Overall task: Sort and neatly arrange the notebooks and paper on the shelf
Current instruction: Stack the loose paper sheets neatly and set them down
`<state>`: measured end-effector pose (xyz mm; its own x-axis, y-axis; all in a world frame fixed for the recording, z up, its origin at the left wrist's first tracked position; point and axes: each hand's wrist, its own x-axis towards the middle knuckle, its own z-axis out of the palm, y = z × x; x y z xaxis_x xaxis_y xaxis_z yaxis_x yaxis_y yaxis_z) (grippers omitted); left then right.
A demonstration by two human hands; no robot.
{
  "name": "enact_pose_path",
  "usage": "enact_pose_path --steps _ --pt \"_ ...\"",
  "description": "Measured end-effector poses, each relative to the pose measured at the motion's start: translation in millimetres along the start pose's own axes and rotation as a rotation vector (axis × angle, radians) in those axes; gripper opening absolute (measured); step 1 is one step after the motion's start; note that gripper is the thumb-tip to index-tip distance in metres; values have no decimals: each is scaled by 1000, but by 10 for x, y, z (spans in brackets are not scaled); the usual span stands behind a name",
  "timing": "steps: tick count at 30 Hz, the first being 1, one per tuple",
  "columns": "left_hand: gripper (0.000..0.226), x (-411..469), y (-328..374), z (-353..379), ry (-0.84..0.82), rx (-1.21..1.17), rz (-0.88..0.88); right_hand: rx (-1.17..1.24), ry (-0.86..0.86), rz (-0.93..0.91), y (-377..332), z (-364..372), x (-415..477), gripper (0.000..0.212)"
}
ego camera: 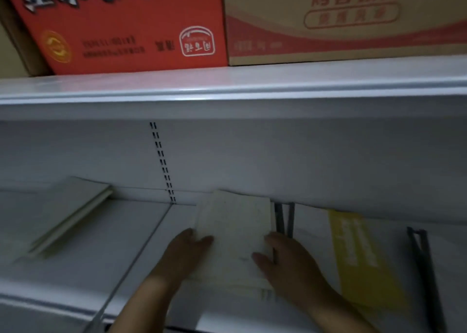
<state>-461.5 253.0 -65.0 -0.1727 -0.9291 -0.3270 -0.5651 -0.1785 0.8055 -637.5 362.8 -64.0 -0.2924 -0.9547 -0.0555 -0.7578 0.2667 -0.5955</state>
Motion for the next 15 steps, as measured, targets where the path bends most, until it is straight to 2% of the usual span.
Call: enact_pose_path --steps 2,3,6,8,9,11,13,15 --pt "84 49 -1 -75 -38 -188 -57 -92 21 -16 21 105 62 64" --pt "78 81 9 -119 -80 -266 -75 -80 16 -13 35 133 67 71" --pt "52 225 33 -213 -233 -444 -132 -10 -4 31 29 159 83 112" --pt "51 326 76 -242 -324 -460 -130 -8 6 62 55 153 106 145" --pt "53 372 106 -247 -363 -435 -112 -14 12 77 45 134 108 152" --pt "56 455 150 -259 -433 -381 -89 19 32 100 16 119 100 145" --pt "59 511 180 -282 -491 -354 -87 94 71 98 -31 116 63 125" --pt "58 566 176 -292 -559 -387 -76 207 53 72 -89 98 -70 116"
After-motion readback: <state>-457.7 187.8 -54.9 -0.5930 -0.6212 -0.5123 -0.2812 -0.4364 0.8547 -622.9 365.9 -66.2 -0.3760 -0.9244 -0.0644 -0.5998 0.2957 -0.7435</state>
